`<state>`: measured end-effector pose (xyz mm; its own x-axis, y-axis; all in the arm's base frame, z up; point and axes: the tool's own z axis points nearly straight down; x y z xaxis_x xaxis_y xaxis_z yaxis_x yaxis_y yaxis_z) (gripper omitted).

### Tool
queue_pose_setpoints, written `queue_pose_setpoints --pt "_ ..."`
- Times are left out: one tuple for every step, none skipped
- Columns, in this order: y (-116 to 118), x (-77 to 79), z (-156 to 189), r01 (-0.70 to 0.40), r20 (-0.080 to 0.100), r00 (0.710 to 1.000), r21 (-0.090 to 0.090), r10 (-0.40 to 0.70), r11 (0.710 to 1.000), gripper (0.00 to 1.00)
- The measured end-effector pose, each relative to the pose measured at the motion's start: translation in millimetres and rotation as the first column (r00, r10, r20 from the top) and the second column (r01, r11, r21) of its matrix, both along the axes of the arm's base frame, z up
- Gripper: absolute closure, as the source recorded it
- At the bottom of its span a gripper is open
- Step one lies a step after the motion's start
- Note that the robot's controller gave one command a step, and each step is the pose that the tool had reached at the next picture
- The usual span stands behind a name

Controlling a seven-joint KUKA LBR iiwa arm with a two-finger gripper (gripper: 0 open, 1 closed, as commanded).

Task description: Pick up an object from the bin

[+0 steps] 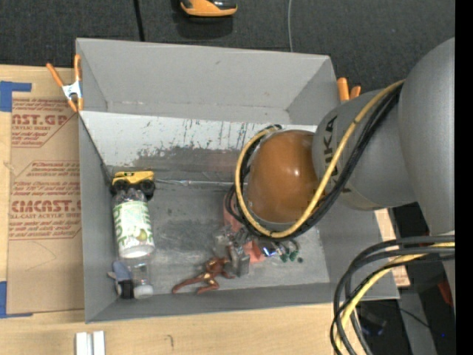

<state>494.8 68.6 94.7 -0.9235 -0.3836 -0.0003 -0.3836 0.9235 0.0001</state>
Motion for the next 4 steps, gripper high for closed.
queue_pose_setpoints --pt "17.1 -4.6 12.2 -0.006 0.0 1.0 0.001 0.006 1.0 1.0" --pt "21.2 -9.2 2.9 -0.018 0.001 1.0 0.001 0.018 1.0 1.0" --pt "15.2 -2.1 31.0 -0.02 -0.001 1.0 0.0 0.02 1.0 1.0" --pt "15.2 -10.8 49.5 -0.023 0.002 1.0 0.0 0.023 1.0 1.0"
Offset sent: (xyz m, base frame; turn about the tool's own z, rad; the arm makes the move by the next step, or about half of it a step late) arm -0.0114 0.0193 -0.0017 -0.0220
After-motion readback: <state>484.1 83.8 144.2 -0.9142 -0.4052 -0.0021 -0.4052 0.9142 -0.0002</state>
